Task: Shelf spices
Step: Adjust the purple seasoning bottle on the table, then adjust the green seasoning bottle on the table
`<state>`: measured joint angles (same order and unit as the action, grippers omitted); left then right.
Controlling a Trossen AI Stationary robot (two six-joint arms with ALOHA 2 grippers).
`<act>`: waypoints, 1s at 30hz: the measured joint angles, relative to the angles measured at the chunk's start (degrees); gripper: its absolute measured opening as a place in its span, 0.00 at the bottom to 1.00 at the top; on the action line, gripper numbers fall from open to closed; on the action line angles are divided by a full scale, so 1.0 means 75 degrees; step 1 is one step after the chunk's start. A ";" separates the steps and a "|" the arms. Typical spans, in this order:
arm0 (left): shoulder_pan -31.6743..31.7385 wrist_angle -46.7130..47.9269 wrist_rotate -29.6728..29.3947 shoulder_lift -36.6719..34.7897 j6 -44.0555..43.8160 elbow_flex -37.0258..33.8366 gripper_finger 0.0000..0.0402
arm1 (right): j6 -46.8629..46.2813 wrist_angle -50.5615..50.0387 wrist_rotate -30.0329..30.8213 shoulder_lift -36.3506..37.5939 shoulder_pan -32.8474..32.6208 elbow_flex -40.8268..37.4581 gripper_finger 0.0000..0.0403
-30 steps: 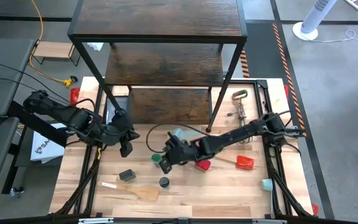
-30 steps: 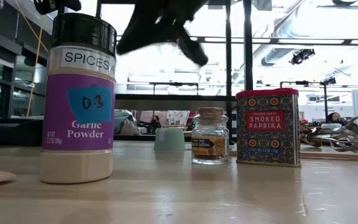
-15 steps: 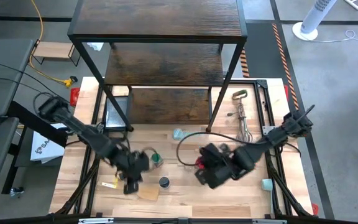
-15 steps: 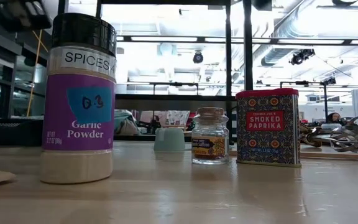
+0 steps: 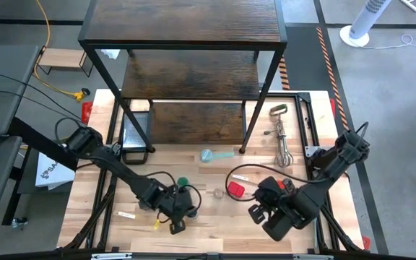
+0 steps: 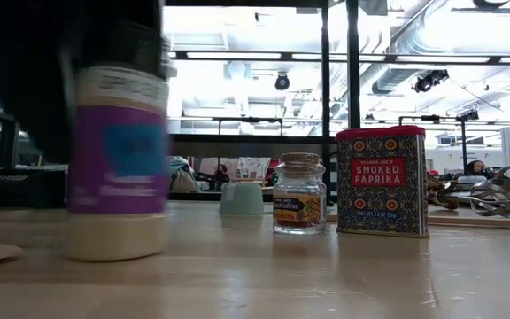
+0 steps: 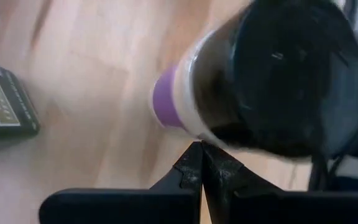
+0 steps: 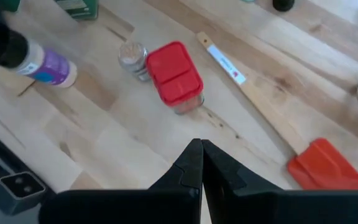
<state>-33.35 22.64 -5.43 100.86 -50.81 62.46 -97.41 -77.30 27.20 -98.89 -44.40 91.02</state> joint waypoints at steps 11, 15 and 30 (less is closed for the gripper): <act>0.0741 -0.3066 -0.0437 0.0466 0.0260 0.0003 0.00 | -0.0727 -0.0167 0.0179 0.0000 -0.0396 0.0000 0.00; 0.1109 -0.3477 -0.0412 0.0441 0.0442 0.0003 0.00 | -0.0813 -0.0146 0.0363 -0.0006 -0.0399 0.0000 0.00; 0.2547 -0.0479 -0.1238 -0.2662 0.2625 0.0010 0.00 | 0.1578 0.1729 0.1335 -0.0009 0.0842 0.0000 0.00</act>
<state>-14.25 19.05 -14.72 80.90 -31.12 62.53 -85.57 -64.33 37.21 -98.96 -38.08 91.02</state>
